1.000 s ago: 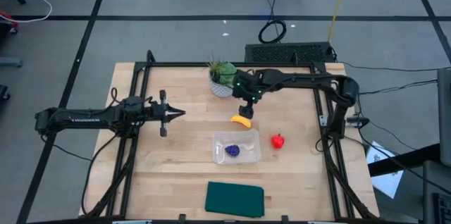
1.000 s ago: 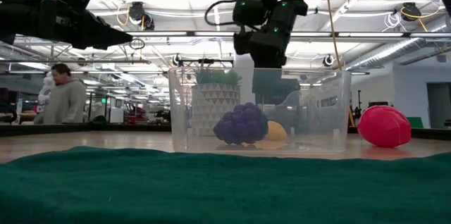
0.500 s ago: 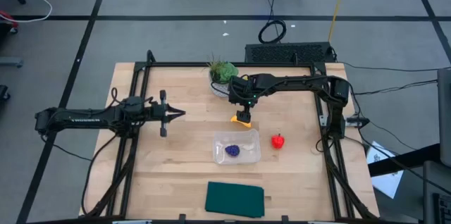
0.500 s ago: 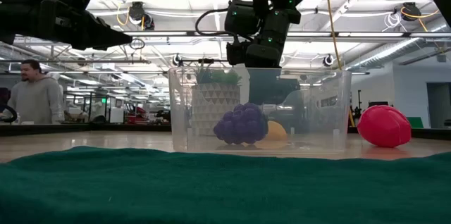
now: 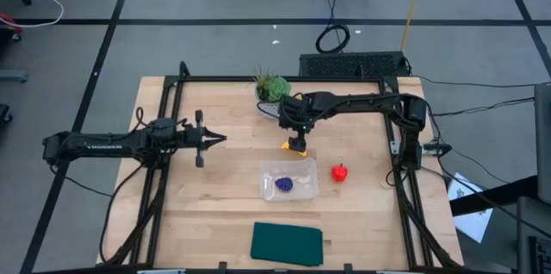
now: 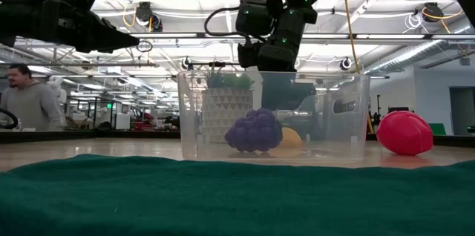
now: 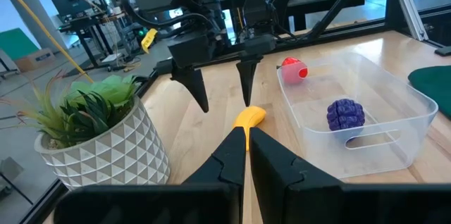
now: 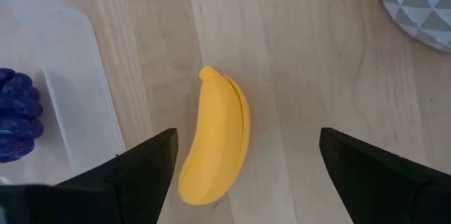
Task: Pick and placing Produce into tupperware
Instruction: Put the banana into the transparent bin
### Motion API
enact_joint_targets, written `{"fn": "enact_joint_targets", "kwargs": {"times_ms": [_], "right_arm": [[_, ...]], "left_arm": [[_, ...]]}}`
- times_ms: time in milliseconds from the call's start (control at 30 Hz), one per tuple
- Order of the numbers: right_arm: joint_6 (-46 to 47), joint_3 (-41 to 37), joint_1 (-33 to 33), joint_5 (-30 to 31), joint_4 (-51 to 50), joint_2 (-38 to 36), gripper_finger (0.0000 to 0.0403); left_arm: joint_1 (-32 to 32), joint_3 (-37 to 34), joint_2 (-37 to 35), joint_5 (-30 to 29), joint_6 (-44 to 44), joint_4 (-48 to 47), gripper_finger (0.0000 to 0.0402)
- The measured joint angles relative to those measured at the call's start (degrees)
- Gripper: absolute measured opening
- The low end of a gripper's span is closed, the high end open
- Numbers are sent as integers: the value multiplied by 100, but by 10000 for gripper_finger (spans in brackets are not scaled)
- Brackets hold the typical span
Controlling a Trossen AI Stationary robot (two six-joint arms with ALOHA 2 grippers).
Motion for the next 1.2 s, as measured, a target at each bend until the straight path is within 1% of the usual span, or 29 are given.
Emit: {"fn": "enact_joint_targets", "kwargs": {"times_ms": [467,733,933,1100,1200], "right_arm": [[157,-521,79,7,483,-2,337],[214,-553,76,5,545,-2,338],[213,-568,72,5,432,146,364],[215,-560,70,-6,517,262,390],[219,-557,76,-10,584,326,398]], "left_arm": [[0,0,0,0,-12,-92,26],[0,0,0,0,-10,-92,26],[0,0,0,0,-10,-90,26],[0,0,0,0,-2,-92,26],[0,0,0,0,-1,-94,26]]}}
